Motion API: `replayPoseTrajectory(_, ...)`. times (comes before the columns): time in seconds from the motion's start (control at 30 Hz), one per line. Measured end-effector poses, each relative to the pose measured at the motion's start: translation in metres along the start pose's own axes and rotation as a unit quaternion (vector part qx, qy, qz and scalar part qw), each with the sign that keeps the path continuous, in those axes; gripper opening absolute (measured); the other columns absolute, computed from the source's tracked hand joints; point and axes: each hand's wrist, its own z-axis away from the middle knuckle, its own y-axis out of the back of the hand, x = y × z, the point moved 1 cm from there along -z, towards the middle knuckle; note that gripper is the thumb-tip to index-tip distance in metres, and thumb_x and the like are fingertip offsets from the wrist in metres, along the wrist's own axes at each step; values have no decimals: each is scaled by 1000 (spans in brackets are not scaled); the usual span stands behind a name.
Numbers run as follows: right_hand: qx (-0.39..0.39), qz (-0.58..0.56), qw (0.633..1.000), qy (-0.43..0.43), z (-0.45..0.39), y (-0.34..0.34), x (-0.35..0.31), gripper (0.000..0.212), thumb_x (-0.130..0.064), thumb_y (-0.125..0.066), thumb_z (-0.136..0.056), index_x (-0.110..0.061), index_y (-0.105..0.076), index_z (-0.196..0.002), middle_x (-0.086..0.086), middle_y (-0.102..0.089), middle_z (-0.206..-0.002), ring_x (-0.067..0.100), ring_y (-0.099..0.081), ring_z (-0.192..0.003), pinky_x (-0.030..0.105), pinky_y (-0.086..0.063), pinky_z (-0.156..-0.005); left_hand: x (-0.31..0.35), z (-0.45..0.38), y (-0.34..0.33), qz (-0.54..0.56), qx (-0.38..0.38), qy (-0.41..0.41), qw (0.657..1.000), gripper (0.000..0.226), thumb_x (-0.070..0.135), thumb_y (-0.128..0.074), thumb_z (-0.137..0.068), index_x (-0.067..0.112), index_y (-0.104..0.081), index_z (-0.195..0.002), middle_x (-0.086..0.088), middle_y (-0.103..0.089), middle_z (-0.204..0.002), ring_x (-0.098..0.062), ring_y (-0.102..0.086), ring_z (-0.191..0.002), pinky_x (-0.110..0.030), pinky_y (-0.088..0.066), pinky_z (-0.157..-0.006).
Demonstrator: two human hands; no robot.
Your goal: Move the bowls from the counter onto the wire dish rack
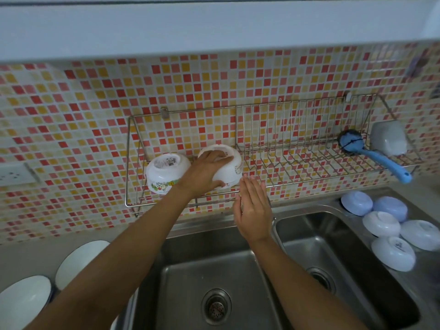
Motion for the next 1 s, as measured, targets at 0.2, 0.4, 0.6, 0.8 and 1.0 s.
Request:
replayPoseTrajectory(0.2,-104,-14,992,-76,-26,21,-12,35,-27,-46,-95,-8,-72,-107,7,-73,-110,18,-66,-107,35,-30,-115,-6,34,16,1,119,75,990,60,37,-56,-92,19,-35,-146,-7,-35,-153,-28,-28,-142,-48,-25,-117)
replayPoseTrajectory(0.4,-245,-52,967,-45,-73,31,-36,52,-37,-49,-97,-16,-40,-144,7,-35,-154,26,-29,-144,41,-25,-114,-26,89,7,-15,153,250,956,52,46,-37,-98,23,-35,-145,-5,-32,-154,-28,-27,-143,-48,-28,-113)
replayPoseTrajectory(0.6,-358,-21,933,28,-78,5,-39,58,-47,-31,-100,-26,-16,-152,-2,-1,-163,21,-4,-150,44,-12,-119,-26,89,5,-17,89,246,965,56,48,-23,-100,21,-24,-150,-4,-22,-159,-25,-18,-147,-42,-15,-118)
replayPoseTrajectory(0.8,-336,78,937,55,-67,-10,-35,57,-43,-20,-101,-21,-9,-153,4,-1,-163,22,2,-150,50,-9,-121,-28,87,4,-12,31,252,967,63,51,-16,-100,17,-10,-153,-3,-4,-162,-20,-1,-149,-36,3,-117)
replayPoseTrajectory(1.0,-276,84,957,12,-54,-7,-41,68,-46,-2,-97,-9,-24,-150,8,-22,-159,21,-10,-149,45,-5,-120,-20,95,1,-58,49,263,962,67,53,-9,-98,16,5,-153,-4,10,-161,-20,11,-148,-33,13,-113)
